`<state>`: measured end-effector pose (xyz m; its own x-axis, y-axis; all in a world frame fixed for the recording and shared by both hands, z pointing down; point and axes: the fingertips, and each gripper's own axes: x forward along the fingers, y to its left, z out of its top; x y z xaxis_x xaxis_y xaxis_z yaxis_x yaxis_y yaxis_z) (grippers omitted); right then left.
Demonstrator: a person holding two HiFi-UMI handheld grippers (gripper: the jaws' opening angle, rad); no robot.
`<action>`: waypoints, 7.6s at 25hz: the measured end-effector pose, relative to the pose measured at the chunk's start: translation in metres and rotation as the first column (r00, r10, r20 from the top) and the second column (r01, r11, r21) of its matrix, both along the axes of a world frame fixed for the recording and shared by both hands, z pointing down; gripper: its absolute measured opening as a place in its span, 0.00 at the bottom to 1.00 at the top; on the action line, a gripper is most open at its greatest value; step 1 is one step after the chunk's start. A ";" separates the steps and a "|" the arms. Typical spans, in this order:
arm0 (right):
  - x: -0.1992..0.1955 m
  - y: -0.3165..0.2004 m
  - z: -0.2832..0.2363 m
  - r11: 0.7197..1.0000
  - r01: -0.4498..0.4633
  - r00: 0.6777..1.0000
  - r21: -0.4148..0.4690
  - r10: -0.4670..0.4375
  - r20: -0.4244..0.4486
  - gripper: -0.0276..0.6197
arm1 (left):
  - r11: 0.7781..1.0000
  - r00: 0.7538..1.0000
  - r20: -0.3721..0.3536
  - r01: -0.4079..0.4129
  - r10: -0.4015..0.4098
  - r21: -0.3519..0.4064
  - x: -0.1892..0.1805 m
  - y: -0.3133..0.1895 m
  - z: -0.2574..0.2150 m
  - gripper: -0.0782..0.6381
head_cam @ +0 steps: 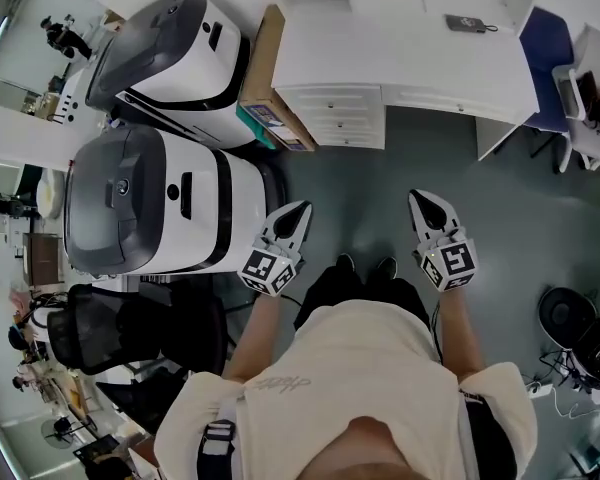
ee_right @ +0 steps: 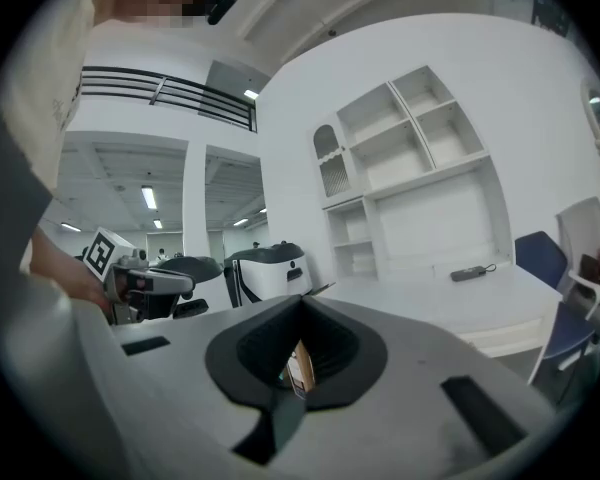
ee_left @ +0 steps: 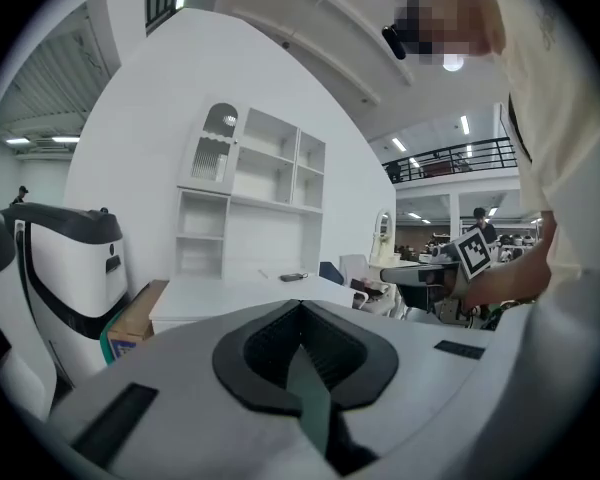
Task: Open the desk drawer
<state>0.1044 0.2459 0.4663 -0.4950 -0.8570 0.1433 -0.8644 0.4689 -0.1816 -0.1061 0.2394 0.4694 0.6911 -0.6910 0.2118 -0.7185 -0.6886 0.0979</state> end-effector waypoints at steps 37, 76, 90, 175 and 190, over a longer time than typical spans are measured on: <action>-0.085 -0.278 -0.032 0.999 -0.025 0.976 0.030 0.031 -0.217 0.04 | 0.997 0.998 0.009 -0.068 0.067 0.028 -0.050 -0.328 0.025 0.12; 0.019 -0.462 -0.002 0.973 0.228 0.968 0.025 -0.223 -0.112 0.04 | 0.991 0.989 0.060 0.133 -0.132 -0.014 0.051 -0.471 0.017 0.11; -0.004 -0.468 -0.028 0.984 0.173 0.978 0.032 -0.167 -0.128 0.04 | 0.996 0.996 0.034 0.083 -0.083 0.013 0.030 -0.488 -0.006 0.11; 0.003 -0.460 0.115 0.947 0.158 0.973 -0.281 -0.197 -0.118 0.04 | 0.682 0.947 0.322 0.244 -0.013 -0.690 0.021 -0.485 0.417 0.27; 0.009 -0.481 0.134 0.930 0.168 0.972 -0.326 -0.212 -0.103 0.04 | 0.606 0.925 0.376 0.273 0.047 -0.747 0.028 -0.494 0.448 0.27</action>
